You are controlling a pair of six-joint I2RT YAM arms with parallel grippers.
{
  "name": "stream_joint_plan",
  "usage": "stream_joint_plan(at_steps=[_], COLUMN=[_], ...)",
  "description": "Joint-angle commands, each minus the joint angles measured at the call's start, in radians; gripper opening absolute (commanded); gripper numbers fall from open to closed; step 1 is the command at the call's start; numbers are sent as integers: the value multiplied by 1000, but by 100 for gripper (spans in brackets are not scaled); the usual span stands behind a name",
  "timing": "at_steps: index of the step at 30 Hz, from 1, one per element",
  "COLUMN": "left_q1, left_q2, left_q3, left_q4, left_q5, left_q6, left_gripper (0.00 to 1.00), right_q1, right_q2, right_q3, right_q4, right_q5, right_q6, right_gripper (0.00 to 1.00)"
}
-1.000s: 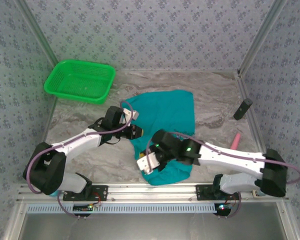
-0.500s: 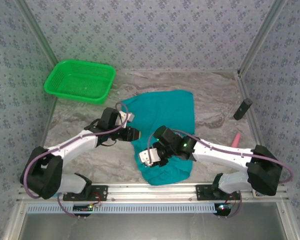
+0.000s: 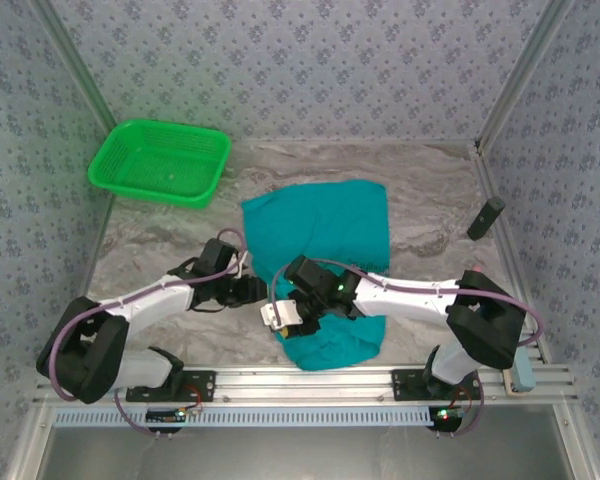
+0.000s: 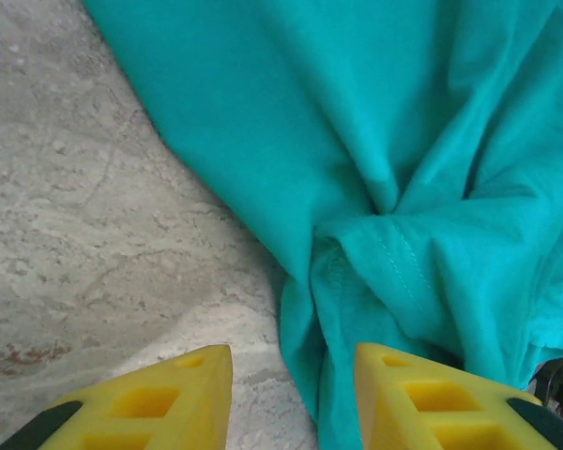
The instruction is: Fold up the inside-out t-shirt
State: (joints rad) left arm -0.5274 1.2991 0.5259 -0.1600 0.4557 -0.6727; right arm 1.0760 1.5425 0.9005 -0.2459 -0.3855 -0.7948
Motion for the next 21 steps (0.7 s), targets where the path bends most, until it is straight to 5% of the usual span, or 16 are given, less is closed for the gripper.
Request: stream_joint_plan(at_steps=[1, 8, 16, 21], left_q1=[-16, -33, -36, -37], left_q2=[14, 69, 86, 80], left_q3=[-9, -6, 7, 42], left_q4=[49, 90, 111, 111], left_q5=[-9, -6, 1, -4], left_q6=[-36, -42, -45, -39], left_gripper=[39, 36, 34, 33], right_q1=[5, 10, 16, 39], right_q2=[11, 28, 2, -57], right_q3=[21, 17, 29, 134], right_q4=[-64, -78, -52, -210], right_q5=[-75, -75, -35, 36], right_q6=[23, 27, 2, -155], right_gripper=[33, 33, 0, 0])
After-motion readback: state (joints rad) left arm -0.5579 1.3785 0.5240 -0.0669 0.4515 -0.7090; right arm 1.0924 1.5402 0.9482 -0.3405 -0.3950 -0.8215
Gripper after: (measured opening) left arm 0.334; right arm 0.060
